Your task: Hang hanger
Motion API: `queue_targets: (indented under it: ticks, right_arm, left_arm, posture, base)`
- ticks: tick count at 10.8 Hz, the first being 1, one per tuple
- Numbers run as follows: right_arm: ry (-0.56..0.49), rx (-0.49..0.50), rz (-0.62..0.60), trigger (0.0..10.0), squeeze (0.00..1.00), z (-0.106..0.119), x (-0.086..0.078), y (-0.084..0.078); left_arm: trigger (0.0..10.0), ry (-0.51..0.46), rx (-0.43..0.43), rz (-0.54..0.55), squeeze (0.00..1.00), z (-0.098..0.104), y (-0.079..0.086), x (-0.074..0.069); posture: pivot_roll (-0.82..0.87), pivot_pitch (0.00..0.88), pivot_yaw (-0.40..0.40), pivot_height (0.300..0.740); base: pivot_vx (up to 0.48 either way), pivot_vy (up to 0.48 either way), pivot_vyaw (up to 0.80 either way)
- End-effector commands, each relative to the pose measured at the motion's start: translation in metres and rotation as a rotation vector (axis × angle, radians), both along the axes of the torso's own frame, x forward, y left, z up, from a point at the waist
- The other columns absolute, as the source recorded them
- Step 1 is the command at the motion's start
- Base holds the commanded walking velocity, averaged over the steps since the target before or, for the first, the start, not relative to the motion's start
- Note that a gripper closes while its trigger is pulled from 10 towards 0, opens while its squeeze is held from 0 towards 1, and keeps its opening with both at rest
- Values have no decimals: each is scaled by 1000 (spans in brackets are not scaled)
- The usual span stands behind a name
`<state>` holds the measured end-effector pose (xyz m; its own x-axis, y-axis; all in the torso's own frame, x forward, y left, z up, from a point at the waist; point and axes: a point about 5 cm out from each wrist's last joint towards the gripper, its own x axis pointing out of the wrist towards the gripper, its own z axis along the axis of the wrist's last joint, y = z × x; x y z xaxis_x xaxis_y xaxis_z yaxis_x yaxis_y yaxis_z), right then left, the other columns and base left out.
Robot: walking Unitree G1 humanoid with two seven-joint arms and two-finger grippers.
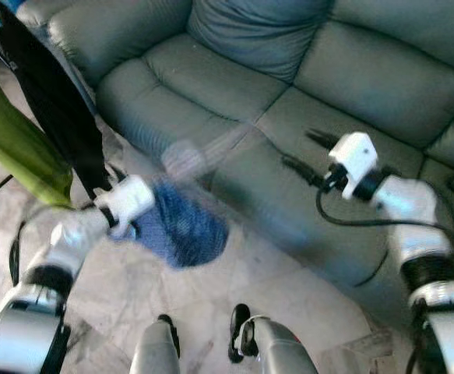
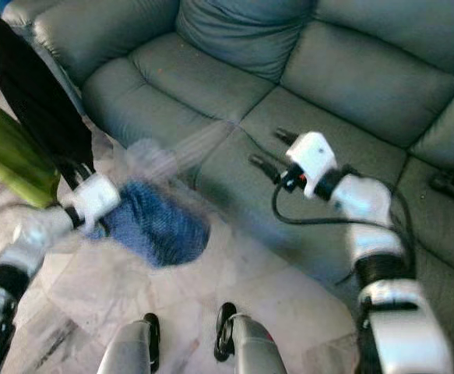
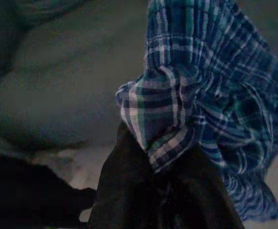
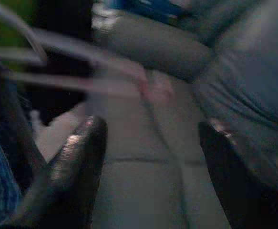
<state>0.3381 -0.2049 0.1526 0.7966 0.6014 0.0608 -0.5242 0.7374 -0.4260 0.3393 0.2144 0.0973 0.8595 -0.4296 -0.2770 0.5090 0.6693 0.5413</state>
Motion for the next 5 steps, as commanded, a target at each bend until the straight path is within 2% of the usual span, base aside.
queue_targets:
  ticks: [1,2,3,4,5]
  right_arm:
    - [9,47,-80,10000,1000,-9,-4,-7]
    - [15,86,-149,10000,1000,-21,-7,-6]
    - [39,107,-163,10000,1000,-30,-9,-2]
    - [61,117,-169,10000,714,-36,-10,2]
    - [78,127,-185,10000,353,-39,-9,4]
  left_arm:
    - [0,-21,-66,12,0,6,-3,2]
    - [0,-63,-97,-96,0,16,-17,1]
    - [0,-113,-103,-194,0,29,-30,0]
    - [0,-155,-114,-280,0,42,-42,-3]
    - [0,-187,-120,-353,0,52,-54,-6]
  posture:
    - [-6,224,-21,740]
    - [-8,223,-19,740]
    - [-6,224,-17,740]
    - [0,225,-16,740]
    - [3,223,-17,740]
  base:
    - [0,0,0]
    - [0,0,0]
    - [0,0,0]
    - [0,0,0]
    - [0,0,0]
